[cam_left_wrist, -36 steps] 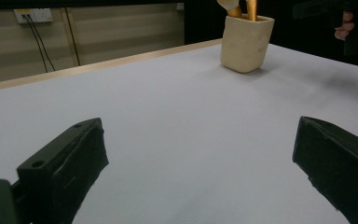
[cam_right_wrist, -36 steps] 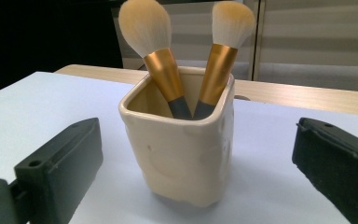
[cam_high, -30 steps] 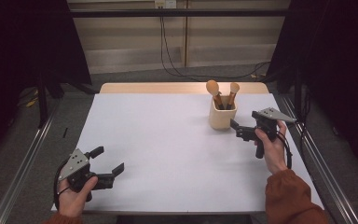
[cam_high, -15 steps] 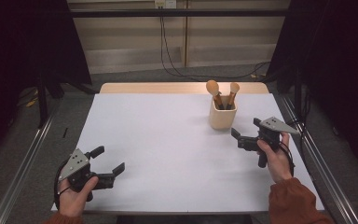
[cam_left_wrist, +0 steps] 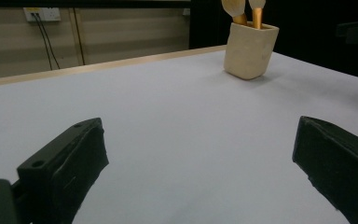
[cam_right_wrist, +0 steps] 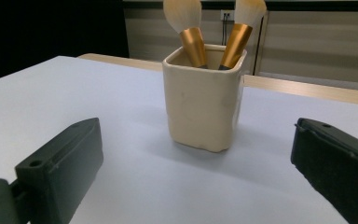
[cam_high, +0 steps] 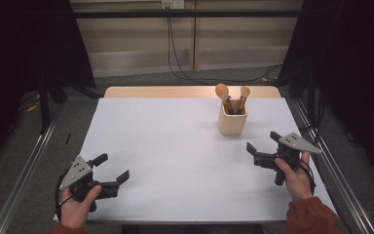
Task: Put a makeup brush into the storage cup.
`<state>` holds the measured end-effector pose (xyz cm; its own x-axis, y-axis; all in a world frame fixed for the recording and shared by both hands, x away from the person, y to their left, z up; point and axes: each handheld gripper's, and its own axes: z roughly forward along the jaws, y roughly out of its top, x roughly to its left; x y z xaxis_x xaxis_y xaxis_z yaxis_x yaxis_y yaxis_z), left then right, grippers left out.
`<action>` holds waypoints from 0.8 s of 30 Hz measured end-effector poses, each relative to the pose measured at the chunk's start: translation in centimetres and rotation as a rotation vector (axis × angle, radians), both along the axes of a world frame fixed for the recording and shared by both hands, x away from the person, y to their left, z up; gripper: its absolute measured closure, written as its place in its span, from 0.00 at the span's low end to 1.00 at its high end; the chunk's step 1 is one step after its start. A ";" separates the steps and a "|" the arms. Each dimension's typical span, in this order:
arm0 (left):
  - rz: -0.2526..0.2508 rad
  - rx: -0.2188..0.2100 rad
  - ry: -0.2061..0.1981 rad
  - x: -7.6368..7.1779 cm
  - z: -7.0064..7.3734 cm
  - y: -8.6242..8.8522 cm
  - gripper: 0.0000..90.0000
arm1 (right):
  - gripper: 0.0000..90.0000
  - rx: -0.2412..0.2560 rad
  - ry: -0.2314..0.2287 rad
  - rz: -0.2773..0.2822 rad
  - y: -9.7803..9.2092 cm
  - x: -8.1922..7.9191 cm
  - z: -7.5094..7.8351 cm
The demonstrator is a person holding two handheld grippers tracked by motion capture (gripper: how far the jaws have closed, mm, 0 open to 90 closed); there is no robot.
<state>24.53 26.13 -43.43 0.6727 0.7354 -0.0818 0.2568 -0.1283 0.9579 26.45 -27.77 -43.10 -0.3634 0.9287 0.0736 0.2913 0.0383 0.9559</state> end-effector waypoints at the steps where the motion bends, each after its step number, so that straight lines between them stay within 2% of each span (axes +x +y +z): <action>1: 0.001 0.004 -0.001 0.0 0.0 0.0 0.03 | 0.02 0.000 0.001 -0.001 0.0 -0.2 0.0; 6: 0.012 0.001 -0.004 -0.3 0.1 0.3 0.03 | 0.01 -0.012 0.008 0.005 -0.1 -1.3 -0.6; 10: 0.017 -0.003 -0.003 -0.4 0.1 0.4 0.03 | 0.01 0.000 0.018 -0.003 -0.4 -2.0 -0.9; 15: 0.019 0.004 -0.003 -0.6 0.0 0.5 0.03 | 0.00 -0.018 0.018 0.011 -0.7 -3.2 -1.2; 24: 0.031 0.006 0.002 -1.2 -0.1 0.8 0.03 | 0.00 -0.008 0.021 0.002 -1.2 -4.9 -1.6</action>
<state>23.32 26.92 -43.48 0.6491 0.7566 -0.0788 0.2631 -0.1261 0.9565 21.52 -28.99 -44.74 -0.3634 0.9287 0.0735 0.3116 0.0468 0.9491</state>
